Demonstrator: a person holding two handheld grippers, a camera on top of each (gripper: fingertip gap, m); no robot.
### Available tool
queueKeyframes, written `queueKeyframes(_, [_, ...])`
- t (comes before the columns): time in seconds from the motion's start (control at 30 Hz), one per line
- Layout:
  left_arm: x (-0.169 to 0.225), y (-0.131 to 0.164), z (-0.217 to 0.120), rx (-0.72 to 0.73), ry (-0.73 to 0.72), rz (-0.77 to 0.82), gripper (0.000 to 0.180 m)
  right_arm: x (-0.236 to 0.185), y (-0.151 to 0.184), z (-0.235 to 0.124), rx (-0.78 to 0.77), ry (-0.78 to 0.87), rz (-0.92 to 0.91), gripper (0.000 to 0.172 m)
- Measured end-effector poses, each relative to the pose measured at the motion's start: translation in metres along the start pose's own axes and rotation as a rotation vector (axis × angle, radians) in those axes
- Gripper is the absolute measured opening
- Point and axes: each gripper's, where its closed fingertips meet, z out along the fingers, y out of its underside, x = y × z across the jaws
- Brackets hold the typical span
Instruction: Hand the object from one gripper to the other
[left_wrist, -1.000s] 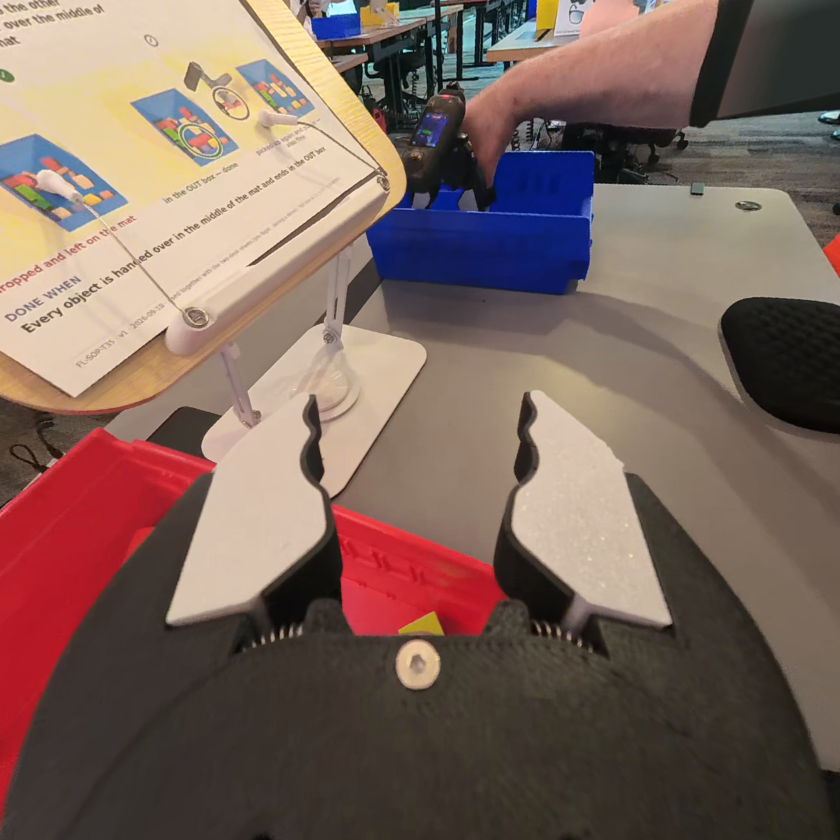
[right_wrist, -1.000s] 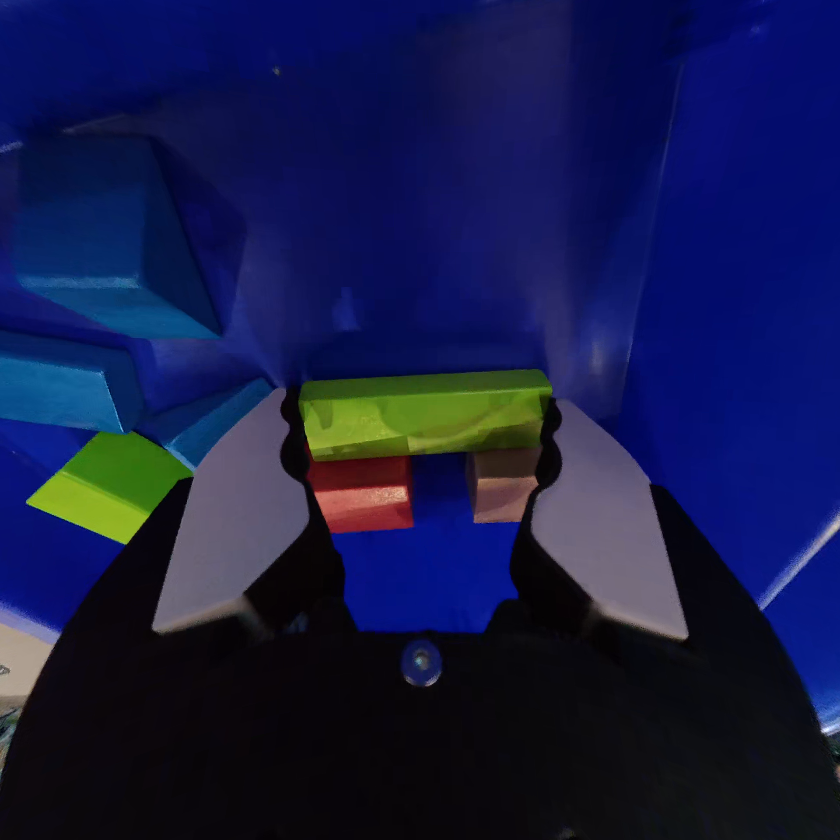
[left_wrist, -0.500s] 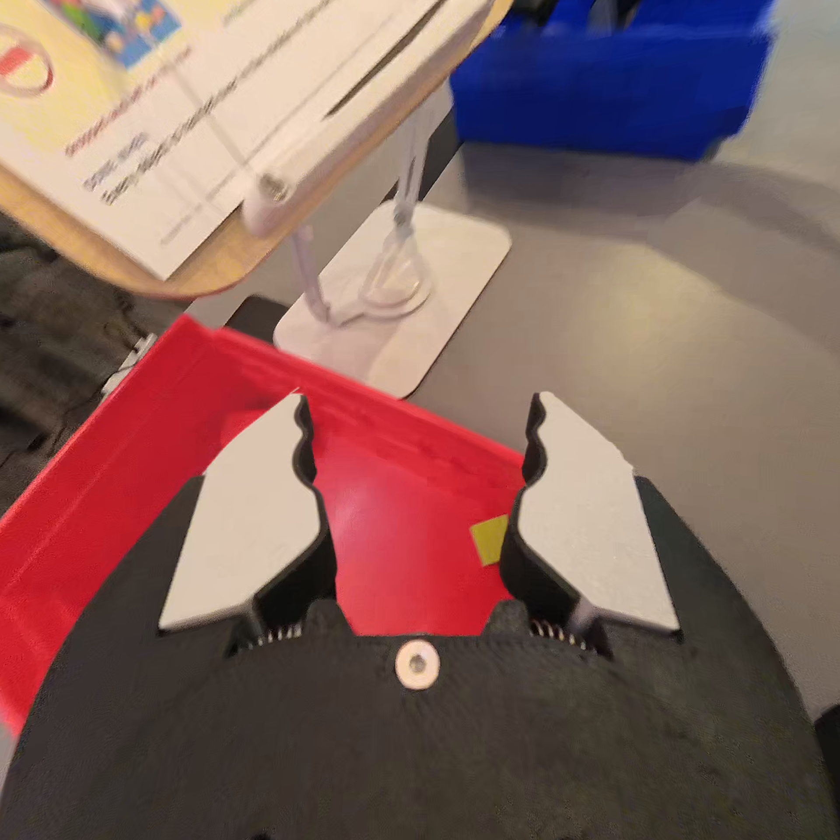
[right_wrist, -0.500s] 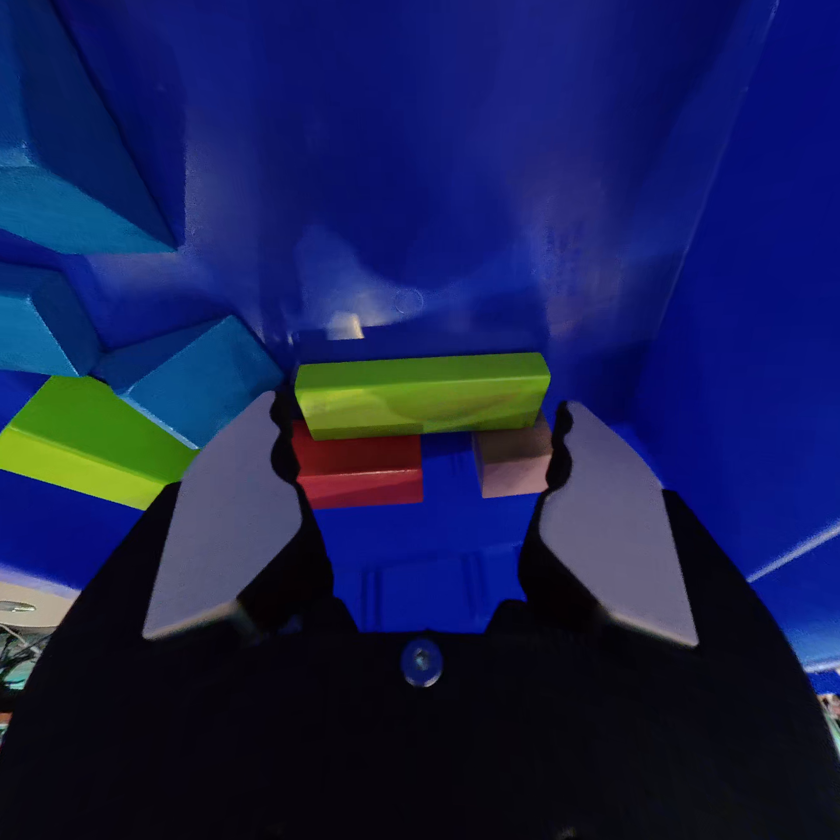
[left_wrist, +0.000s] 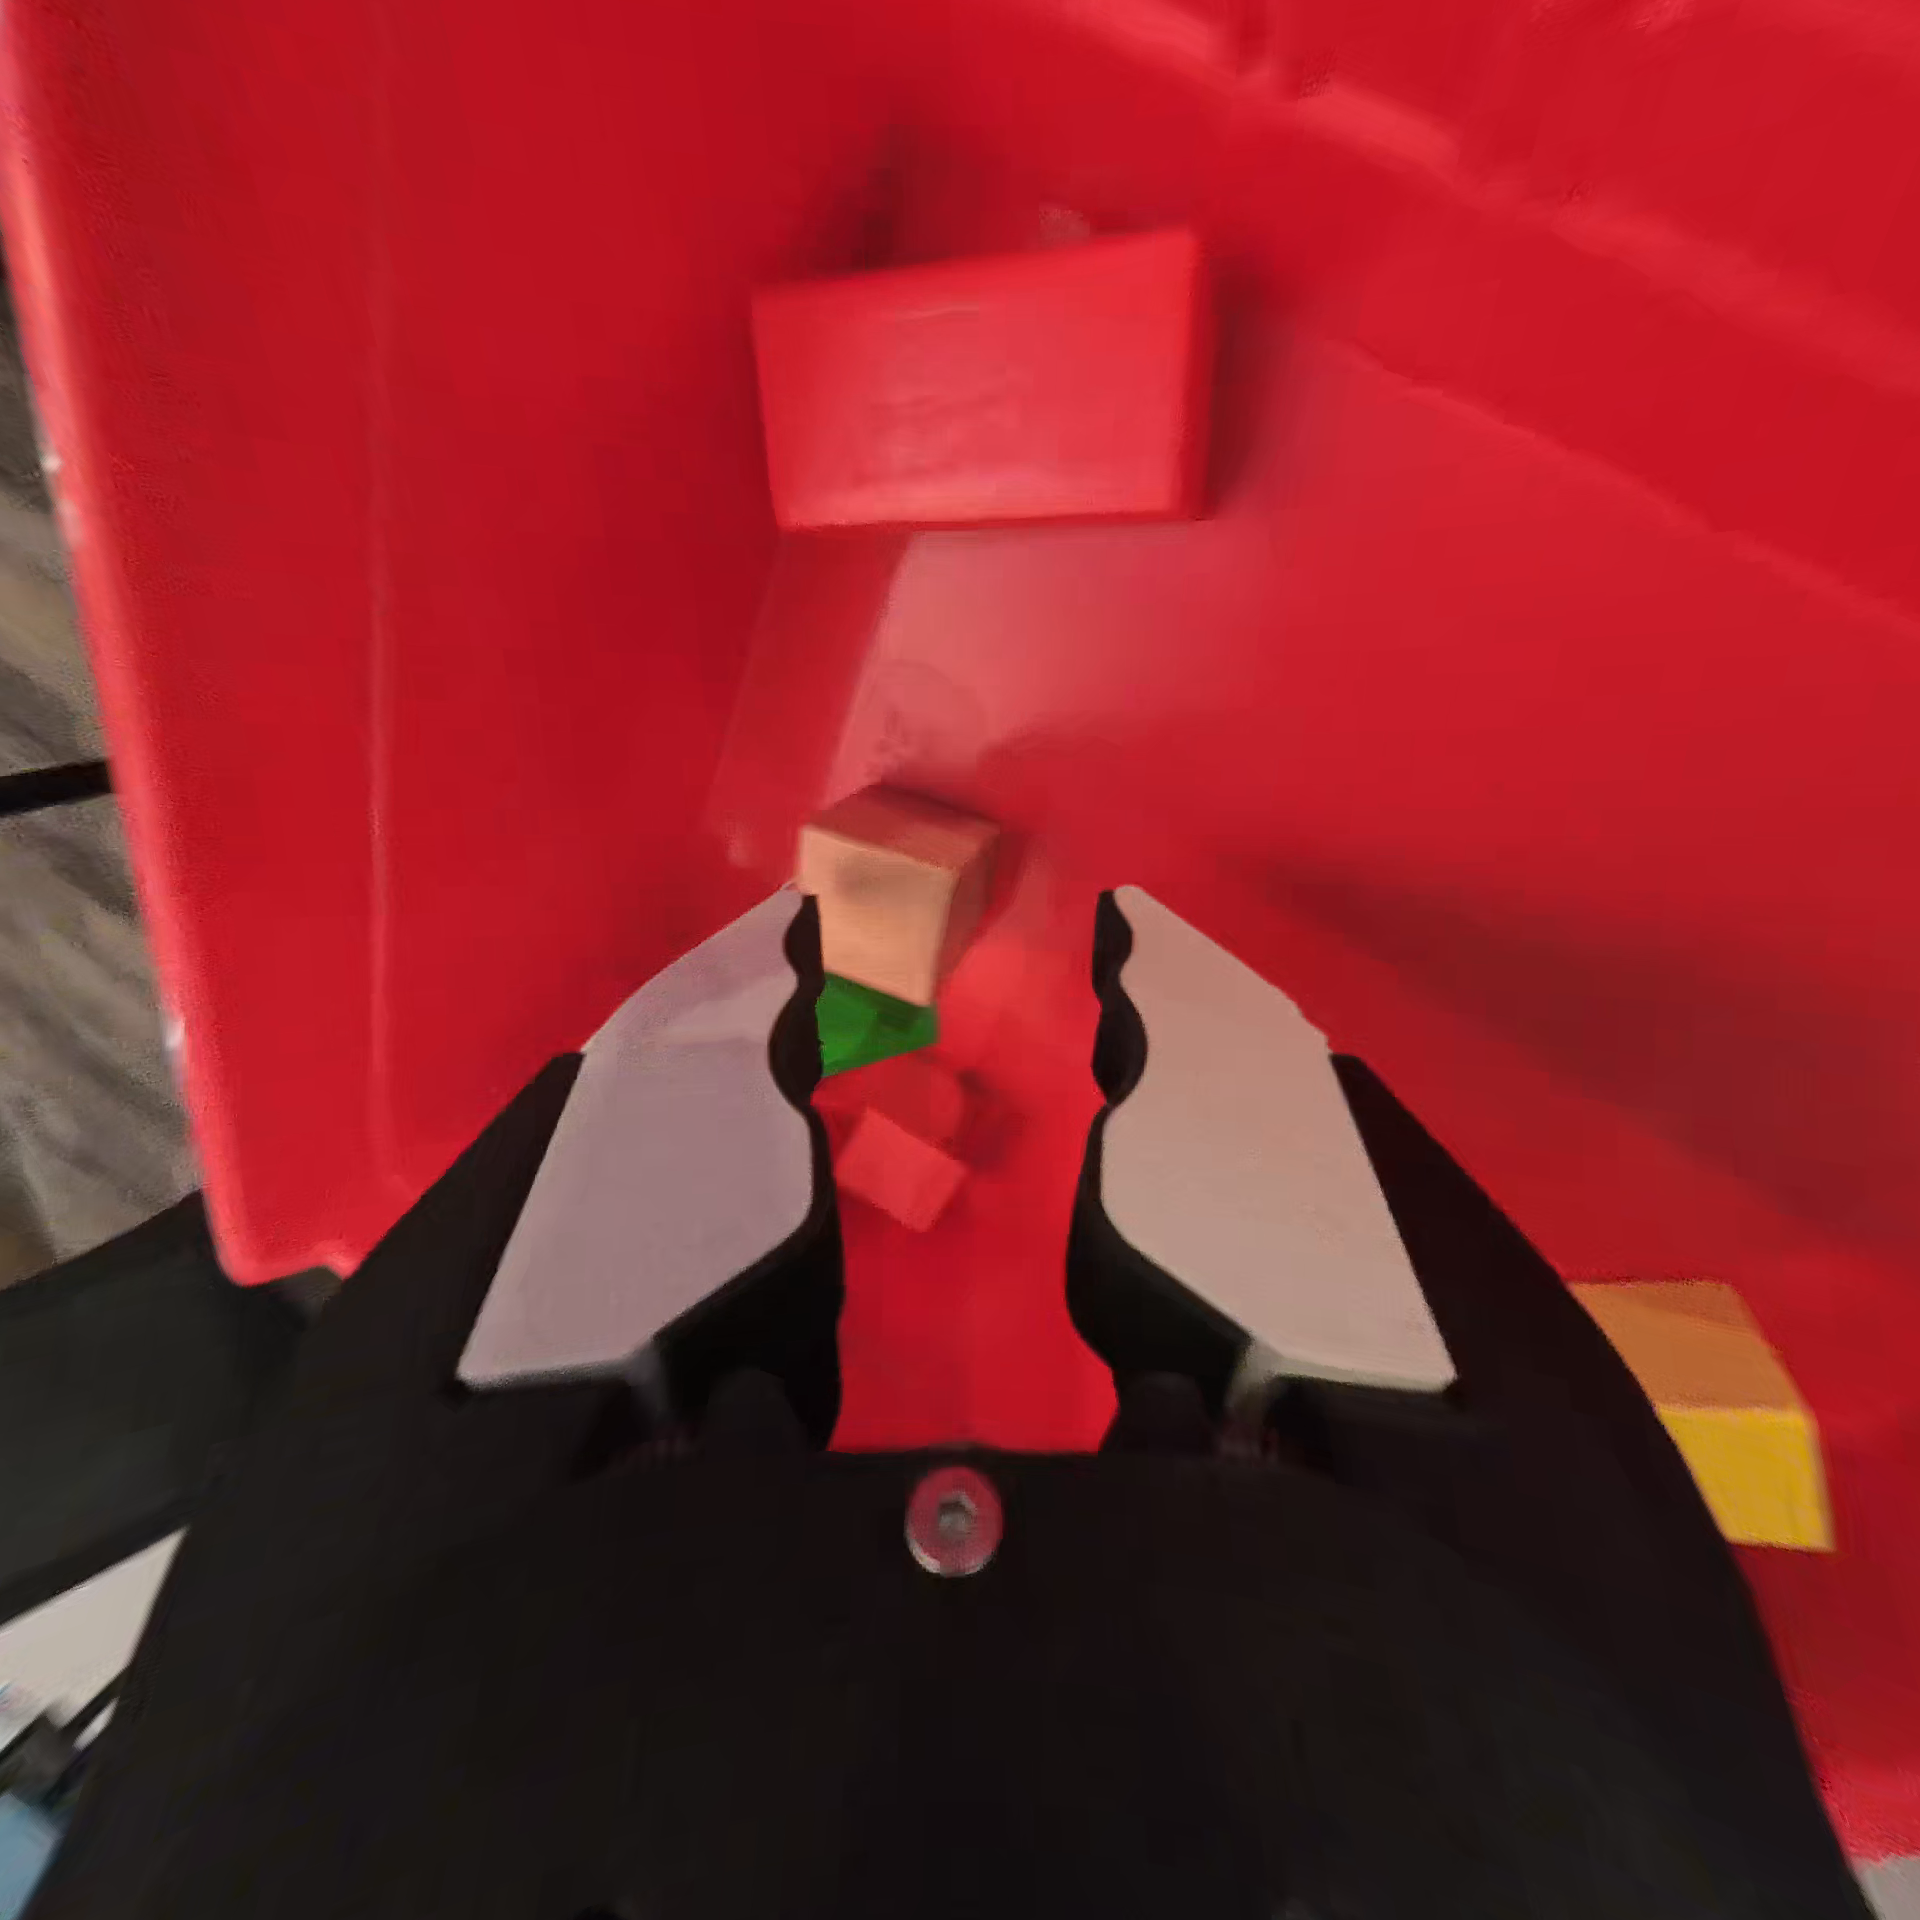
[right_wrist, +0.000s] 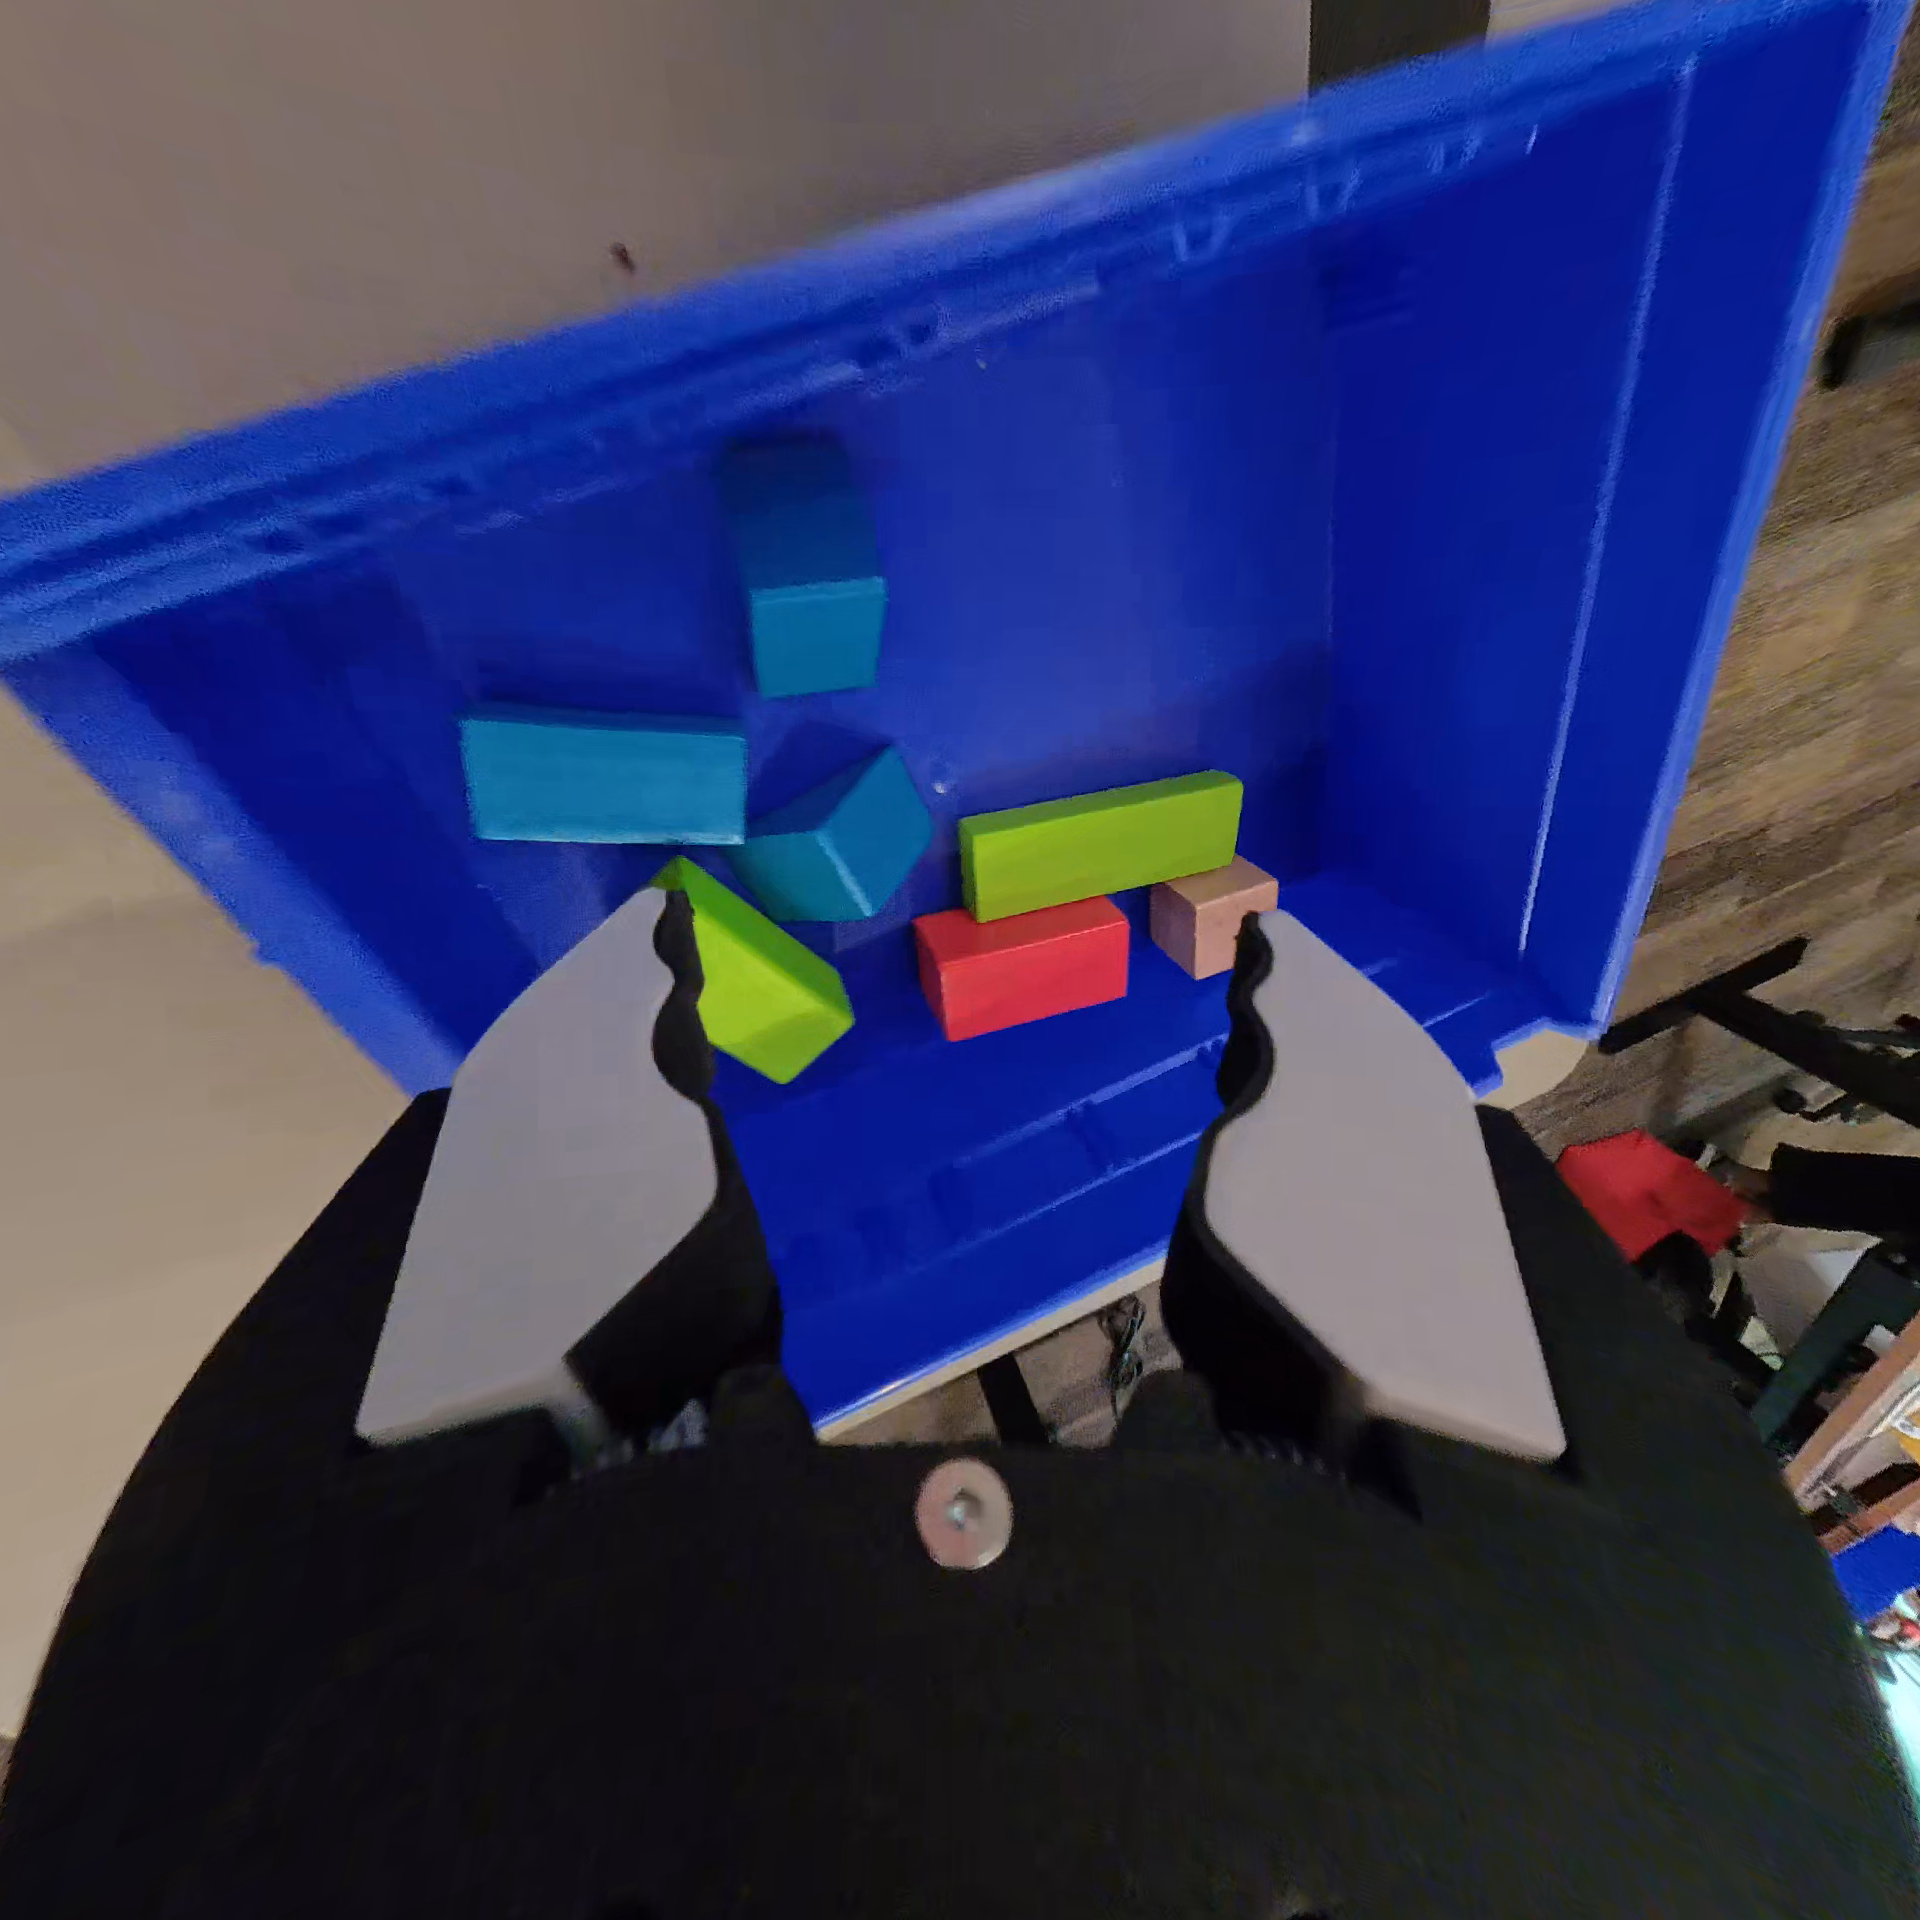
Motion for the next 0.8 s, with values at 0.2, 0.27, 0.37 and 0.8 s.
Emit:
queueKeyframes(0.2, [-0.013,0.006,0.014,-0.063,-0.012,0.026,0.062,-0.033,-0.010,-0.022,0.067,0.027,-0.013,0.092])
queueKeyframes(0.27, [-0.015,0.004,0.015,-0.030,-0.019,0.000,0.063,-0.039,-0.013,-0.027,0.085,0.033,-0.015,0.090])
queueKeyframes(0.37, [-0.011,0.006,0.023,-0.048,0.013,-0.014,0.047,-0.047,-0.018,-0.028,0.096,0.028,-0.023,0.089])
queueKeyframes(0.8, [0.049,-0.027,-0.124,0.636,0.093,-0.235,0.037,-0.132,-0.201,-0.143,0.813,0.013,-0.001,0.065])
